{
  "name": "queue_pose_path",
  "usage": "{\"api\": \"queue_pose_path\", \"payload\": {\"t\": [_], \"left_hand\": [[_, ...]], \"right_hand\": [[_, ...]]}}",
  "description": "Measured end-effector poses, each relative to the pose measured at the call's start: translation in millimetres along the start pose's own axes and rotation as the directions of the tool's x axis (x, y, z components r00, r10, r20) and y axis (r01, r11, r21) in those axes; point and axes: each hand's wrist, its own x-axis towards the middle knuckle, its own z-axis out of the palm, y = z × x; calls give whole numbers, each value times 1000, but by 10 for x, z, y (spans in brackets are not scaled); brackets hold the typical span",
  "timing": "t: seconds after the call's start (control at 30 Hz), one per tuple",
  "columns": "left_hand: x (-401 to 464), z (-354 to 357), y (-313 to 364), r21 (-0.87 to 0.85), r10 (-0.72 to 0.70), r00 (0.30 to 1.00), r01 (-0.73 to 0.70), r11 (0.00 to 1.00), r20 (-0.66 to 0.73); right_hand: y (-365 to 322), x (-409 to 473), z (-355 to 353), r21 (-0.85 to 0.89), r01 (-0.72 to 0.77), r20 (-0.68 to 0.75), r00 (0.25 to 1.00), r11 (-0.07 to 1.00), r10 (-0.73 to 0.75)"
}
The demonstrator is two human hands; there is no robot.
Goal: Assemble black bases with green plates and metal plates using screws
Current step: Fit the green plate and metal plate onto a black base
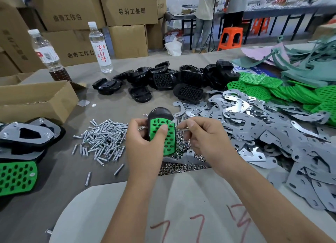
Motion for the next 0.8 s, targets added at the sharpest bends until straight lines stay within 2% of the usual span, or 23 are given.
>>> {"api": "queue_pose_path", "payload": {"t": [0.07,0.13,0.33,0.53,0.7,0.8], "left_hand": [[11,-1,31,-133,-132,990,125,983,-49],[22,-4,75,-208,-197,978,180,962,-63],[20,-13,128,-313,-237,969,203,928,-73],[38,-12,81,-311,-252,963,213,926,-92],[54,-7,46,-310,-214,971,170,935,-112],[78,-6,25,-382,-255,964,209,900,-74]], "right_hand": [[-18,-6,-5,54,-7,16,1000,999,6],[-24,-17,-2,76,-12,43,999,997,8],[-6,-16,-4,64,-48,57,997,997,45],[-22,-24,-15,90,-35,26,999,995,33],[-26,-30,-15,178,-42,16,999,983,39],[-37,-40,-7,202,-13,37,999,979,5]]}}
